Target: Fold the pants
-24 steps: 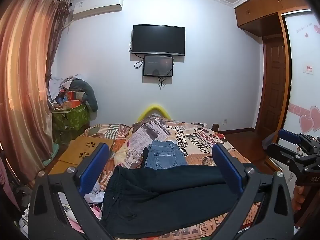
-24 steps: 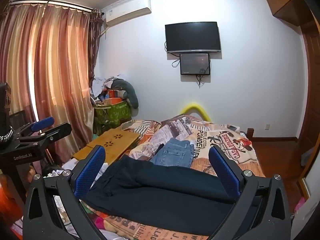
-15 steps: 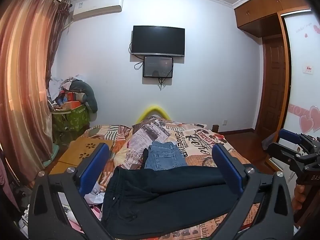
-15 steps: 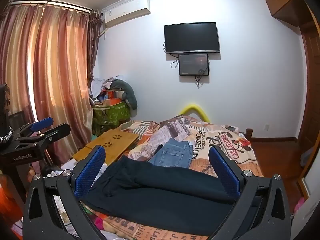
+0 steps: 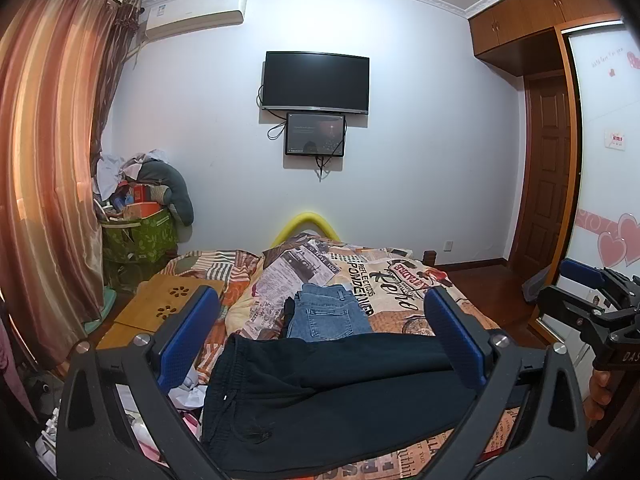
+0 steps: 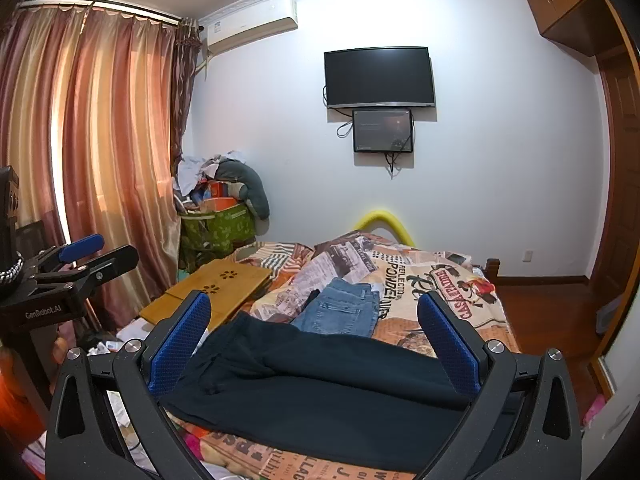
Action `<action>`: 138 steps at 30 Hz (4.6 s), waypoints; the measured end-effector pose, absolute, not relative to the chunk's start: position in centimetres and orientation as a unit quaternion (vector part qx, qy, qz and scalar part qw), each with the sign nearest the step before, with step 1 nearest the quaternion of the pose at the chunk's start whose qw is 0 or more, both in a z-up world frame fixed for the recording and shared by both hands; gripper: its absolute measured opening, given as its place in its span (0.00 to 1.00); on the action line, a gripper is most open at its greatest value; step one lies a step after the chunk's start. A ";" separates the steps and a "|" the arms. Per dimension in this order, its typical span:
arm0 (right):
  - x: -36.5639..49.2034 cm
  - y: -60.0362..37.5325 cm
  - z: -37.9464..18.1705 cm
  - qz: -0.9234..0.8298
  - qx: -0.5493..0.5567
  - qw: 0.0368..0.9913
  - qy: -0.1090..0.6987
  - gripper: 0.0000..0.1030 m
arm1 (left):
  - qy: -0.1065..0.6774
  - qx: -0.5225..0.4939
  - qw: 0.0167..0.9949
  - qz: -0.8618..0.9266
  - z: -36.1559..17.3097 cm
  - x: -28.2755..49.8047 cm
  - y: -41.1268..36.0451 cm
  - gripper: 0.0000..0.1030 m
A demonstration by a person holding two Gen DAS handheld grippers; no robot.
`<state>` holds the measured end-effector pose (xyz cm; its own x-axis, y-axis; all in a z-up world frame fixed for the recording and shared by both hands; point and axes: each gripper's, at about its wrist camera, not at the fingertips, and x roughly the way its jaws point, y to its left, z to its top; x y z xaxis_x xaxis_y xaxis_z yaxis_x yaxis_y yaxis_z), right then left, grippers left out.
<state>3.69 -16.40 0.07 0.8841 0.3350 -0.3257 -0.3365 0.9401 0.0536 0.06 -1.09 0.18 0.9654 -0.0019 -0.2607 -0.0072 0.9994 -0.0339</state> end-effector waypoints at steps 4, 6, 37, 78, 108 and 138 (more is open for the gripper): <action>3.8 -16.5 0.1 0.172 -0.002 0.971 0.168 1.00 | 0.130 -0.018 0.991 0.000 0.4 -0.2 -0.6 1.00; 3.8 -16.5 0.1 0.171 -0.002 0.971 0.168 1.00 | 0.130 -0.019 0.991 -0.001 0.5 -0.2 -0.5 1.00; 4.2 -17.0 -0.4 0.168 0.003 0.971 0.167 1.00 | 0.122 -0.020 0.992 -0.006 0.2 -0.1 -0.4 1.00; 13.0 -16.8 -5.5 0.131 0.002 0.955 0.267 1.00 | 0.207 -0.023 0.978 0.014 -6.9 12.6 4.0 1.00; 32.1 -18.0 -20.2 0.205 -0.062 0.852 0.478 0.78 | 0.431 -0.054 0.899 0.063 -24.9 35.6 18.2 0.70; 35.2 -18.5 -23.6 0.269 -0.102 0.836 0.468 0.09 | 0.449 -0.026 0.891 0.065 -27.4 39.7 16.3 0.16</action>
<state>35.18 -18.49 -23.58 0.4175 0.3545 -0.8367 -0.5460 0.8339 0.0809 39.70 16.34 -27.36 0.5889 0.0931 -0.8029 -0.1398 0.9901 0.0122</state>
